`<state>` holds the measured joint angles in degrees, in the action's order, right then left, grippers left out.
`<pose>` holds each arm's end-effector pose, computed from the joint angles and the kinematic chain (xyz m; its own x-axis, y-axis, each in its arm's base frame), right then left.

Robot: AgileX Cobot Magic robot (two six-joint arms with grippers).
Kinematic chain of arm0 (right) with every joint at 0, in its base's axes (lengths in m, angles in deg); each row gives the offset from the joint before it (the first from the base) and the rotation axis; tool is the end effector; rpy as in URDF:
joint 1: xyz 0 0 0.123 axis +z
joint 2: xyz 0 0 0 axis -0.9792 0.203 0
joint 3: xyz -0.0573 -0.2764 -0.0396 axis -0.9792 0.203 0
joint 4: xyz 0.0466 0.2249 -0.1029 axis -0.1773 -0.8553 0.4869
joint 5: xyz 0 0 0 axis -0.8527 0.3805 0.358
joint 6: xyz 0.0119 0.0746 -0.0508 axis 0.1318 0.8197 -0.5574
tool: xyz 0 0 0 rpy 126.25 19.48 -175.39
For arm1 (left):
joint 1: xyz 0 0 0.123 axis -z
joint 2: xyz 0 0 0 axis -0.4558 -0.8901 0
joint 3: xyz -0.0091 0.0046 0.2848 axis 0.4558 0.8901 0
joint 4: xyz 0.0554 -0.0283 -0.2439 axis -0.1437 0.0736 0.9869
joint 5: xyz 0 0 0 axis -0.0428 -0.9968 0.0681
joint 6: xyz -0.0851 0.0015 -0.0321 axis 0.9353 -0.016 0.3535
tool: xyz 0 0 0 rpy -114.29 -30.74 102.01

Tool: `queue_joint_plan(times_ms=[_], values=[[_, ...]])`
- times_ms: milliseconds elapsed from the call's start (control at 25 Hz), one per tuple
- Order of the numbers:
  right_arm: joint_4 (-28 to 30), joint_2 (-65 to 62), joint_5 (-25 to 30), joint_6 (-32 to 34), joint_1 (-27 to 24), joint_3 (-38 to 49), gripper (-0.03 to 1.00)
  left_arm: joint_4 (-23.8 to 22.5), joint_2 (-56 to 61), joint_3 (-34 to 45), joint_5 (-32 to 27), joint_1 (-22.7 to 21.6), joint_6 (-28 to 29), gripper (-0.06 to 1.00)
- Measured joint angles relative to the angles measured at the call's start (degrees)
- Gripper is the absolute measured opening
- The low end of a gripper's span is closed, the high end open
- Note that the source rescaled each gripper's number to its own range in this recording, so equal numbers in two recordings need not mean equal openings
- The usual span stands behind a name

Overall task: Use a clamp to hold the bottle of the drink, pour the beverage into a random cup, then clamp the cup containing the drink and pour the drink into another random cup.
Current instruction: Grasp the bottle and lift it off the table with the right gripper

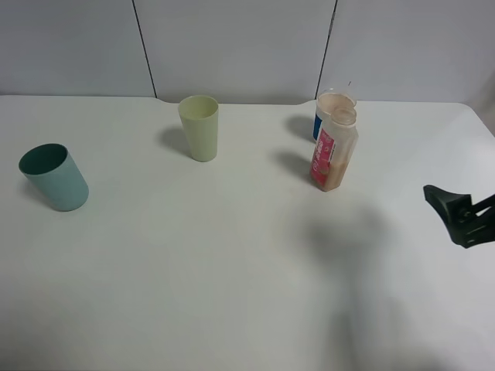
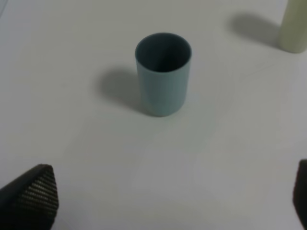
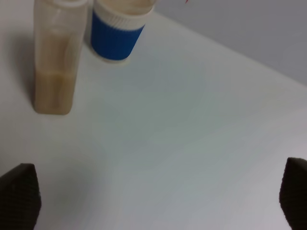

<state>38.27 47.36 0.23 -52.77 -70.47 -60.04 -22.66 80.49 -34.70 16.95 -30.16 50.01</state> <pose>0.1101 0.0130 0.2200 -0.2796 -0.4810 -0.8309 -0.2641 0.8706 -0.4151 -0.0066 -0.0035 0.2799 -0.4418 0.0040 -0.8971 -0.0098 0.9999 0.0093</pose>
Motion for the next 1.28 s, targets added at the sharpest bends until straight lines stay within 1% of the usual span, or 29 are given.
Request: queue_joint_plan(times_ms=[200, 240, 280, 320, 400, 480, 520, 600, 720, 800, 880, 960, 1040, 1120, 1160, 1200, 1240, 1280], values=[[-1.0, 7.8, -4.6, 0.0, -0.1, 0.1, 1.00, 0.0, 0.0, 0.0, 0.0, 0.0, 0.0, 1.00], [-1.1, 15.5, -10.8, 0.0, -0.1, 0.1, 1.00, 0.0, 0.0, 0.0, 0.0, 0.0, 0.0, 1.00], [-1.2, 17.4, -12.0, 0.0, -0.1, 0.1, 1.00, 0.0, 0.0, 0.0, 0.0, 0.0, 0.0, 1.00], [-1.9, 21.4, -15.2, 0.0, -0.1, 0.1, 1.00, 0.0, 0.0, 0.0, 0.0, 0.0, 0.0, 1.00], [-2.7, 25.1, -17.6, 0.0, -0.1, 0.1, 1.00, 0.0, 0.0, 0.0, 0.0, 0.0, 0.0, 1.00], [-4.0, 30.8, -21.5, -0.5, -0.1, 0.1, 1.00, 0.0, 0.0, 0.0, 0.0, 0.0, 0.0, 1.00], [-4.1, 32.0, -22.6, -0.7, -0.1, 0.1, 1.00, 0.0, 0.0, 0.0, 0.0, 0.0, 0.0, 1.00], [-6.7, 37.3, -29.4, -3.6, -0.1, 0.1, 1.00, 0.0, 0.0, 0.0, 0.0, 0.0, 0.0, 1.00], [-9.7, 40.9, -35.5, -7.6, -0.1, 0.2, 1.00, 0.0, 0.0, 0.0, 0.0, 0.0, 0.0, 1.00], [-12.4, 44.3, -41.0, -10.6, -0.1, 0.1, 1.00, 0.0, 0.0, 0.0, 0.0, 0.0, 0.0, 1.00], [-14.1, 46.8, -45.3, -12.0, -0.1, 0.1, 1.00, 0.0, 0.0, 0.0, 0.0, 0.0, 0.0, 1.00], [-14.6, 49.6, -48.5, -12.7, -0.1, 0.1, 1.00, 0.0, 0.0, 0.0, 0.0, 0.0, 0.0, 1.00], [-14.7, 49.9, -49.0, -12.7, -0.1, 0.1, 1.00, 0.0, 0.0, 0.0, 0.0, 0.0, 0.0, 1.00], [-14.1, 59.7, -60.1, -13.5, -0.1, 0.1, 1.00, 0.0, 0.0, 0.0, 0.0, 0.0, 0.0, 1.00], [-13.1, 62.2, -62.8, -13.5, -0.1, 0.0, 1.00, 0.0, 0.0, 0.0, 0.0, 0.0, 0.0, 1.00], [-12.4, 63.8, -64.1, -13.6, -0.1, 0.0, 1.00, 0.0, 0.0, 0.0, 0.0, 0.0, 0.0, 1.00], [-12.4, 63.8, -64.1, -13.6, -0.1, 0.0, 1.00, 0.0, 0.0, 0.0, 0.0, 0.0, 0.0, 1.00], [-11.4, 66.0, -66.4, -13.7, -0.1, 0.1, 1.00, 0.0, 0.0, 0.0, 0.0, 0.0, 0.0, 1.00]])
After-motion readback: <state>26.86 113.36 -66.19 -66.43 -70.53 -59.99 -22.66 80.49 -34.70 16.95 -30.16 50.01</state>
